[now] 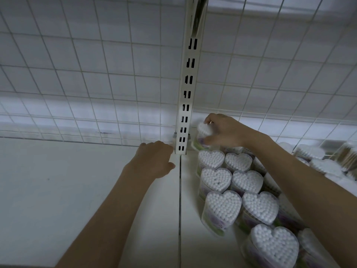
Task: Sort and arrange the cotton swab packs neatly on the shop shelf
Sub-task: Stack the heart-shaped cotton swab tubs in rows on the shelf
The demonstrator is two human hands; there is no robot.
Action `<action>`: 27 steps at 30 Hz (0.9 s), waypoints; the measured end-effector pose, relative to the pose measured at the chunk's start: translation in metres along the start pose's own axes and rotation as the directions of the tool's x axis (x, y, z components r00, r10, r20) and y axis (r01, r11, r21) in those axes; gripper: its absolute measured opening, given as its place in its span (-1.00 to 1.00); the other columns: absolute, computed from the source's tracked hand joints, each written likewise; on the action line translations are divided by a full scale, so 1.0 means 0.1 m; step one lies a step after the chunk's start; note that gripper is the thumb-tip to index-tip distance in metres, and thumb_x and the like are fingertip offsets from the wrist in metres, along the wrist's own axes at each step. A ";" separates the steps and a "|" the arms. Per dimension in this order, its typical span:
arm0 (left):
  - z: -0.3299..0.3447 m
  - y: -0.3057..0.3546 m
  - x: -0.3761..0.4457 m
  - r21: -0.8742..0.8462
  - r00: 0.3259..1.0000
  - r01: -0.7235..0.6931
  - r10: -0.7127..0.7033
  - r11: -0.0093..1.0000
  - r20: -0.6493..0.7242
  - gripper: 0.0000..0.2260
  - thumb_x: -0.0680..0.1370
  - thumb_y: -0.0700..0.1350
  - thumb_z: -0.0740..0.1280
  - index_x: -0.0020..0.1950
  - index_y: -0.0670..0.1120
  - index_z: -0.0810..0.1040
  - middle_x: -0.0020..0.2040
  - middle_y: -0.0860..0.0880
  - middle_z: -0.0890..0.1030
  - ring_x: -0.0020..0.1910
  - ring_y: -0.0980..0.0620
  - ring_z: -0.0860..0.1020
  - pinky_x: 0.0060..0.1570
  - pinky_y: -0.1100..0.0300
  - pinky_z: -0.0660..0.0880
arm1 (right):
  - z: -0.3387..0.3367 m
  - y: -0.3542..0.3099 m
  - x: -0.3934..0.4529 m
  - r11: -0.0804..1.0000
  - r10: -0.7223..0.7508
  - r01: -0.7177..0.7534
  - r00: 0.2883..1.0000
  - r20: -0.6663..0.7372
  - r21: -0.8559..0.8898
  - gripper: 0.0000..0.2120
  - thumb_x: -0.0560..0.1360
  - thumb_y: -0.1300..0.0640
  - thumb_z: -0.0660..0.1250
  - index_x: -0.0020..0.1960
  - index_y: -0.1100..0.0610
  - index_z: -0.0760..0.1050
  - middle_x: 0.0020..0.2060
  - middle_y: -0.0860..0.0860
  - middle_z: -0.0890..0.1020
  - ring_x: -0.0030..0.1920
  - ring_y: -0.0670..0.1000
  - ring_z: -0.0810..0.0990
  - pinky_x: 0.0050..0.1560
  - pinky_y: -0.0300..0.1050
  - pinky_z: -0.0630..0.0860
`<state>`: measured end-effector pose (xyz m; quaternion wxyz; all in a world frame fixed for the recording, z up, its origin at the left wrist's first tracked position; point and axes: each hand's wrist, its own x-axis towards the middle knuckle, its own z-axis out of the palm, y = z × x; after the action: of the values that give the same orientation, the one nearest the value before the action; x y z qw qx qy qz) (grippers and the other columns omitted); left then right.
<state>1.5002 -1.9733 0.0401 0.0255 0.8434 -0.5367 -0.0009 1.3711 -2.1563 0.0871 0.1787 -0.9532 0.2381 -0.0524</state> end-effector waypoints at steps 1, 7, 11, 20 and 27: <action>0.02 0.00 0.00 -0.005 1.000 0.001 -0.001 1.000 0.005 -0.65 0.54 0.10 0.24 0.24 -0.05 0.45 0.18 -0.03 0.51 0.17 -0.05 0.48 0.16 0.09 0.29 | 0.00 0.00 0.01 1.000 0.018 -0.018 1.000 0.018 0.002 -0.48 0.35 -0.07 0.41 0.22 0.01 0.32 0.10 0.00 0.40 0.06 0.03 0.41 -0.04 -0.10 0.37; 0.05 0.04 0.00 -0.025 0.999 -0.004 0.005 1.000 0.037 -0.61 0.55 0.11 0.22 0.33 0.00 0.38 0.23 -0.01 0.49 0.22 -0.03 0.45 0.18 0.11 0.29 | 0.02 -0.02 0.04 0.997 0.065 -0.059 0.991 0.116 -0.054 -0.48 0.35 -0.08 0.38 0.26 -0.01 0.34 0.07 -0.03 0.43 0.02 0.01 0.42 -0.17 -0.18 0.33; 0.07 0.08 -0.01 -0.030 0.998 0.014 -0.012 0.999 0.065 -0.63 0.55 0.11 0.23 0.29 -0.02 0.42 0.25 -0.02 0.48 0.23 -0.04 0.45 0.21 0.10 0.27 | 0.08 -0.02 0.07 0.990 0.113 -0.099 0.983 0.147 -0.097 -0.49 0.35 -0.09 0.34 0.27 -0.03 0.36 0.10 -0.04 0.44 0.04 0.01 0.43 -0.10 -0.14 0.36; 0.13 0.16 -0.16 -0.115 0.999 0.016 -0.012 0.993 0.035 -0.67 0.58 0.06 0.18 0.28 -0.05 0.42 0.21 -0.01 0.49 0.21 -0.01 0.43 0.17 0.13 0.27 | 0.03 -0.06 -0.01 0.995 0.074 -0.060 0.981 0.179 -0.082 -0.62 0.42 -0.08 0.33 0.22 -0.07 0.44 0.08 -0.09 0.45 0.08 -0.06 0.41 0.01 -0.19 0.31; 0.18 0.30 -0.25 -0.100 1.000 0.001 0.002 0.995 0.024 -0.68 0.59 0.01 0.15 0.30 -0.07 0.42 0.22 -0.03 0.48 0.23 -0.03 0.41 0.19 0.11 0.28 | -0.01 -0.10 -0.09 0.986 0.049 -0.022 0.986 0.160 -0.164 -0.57 0.48 -0.07 0.29 0.32 0.00 0.41 0.24 -0.02 0.46 0.20 -0.02 0.41 0.06 -0.21 0.27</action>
<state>1.4625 -1.9643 0.0231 0.0611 0.8409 -0.5364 -0.0380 1.3667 -2.1444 0.0918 0.1206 -0.9613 0.2429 0.0488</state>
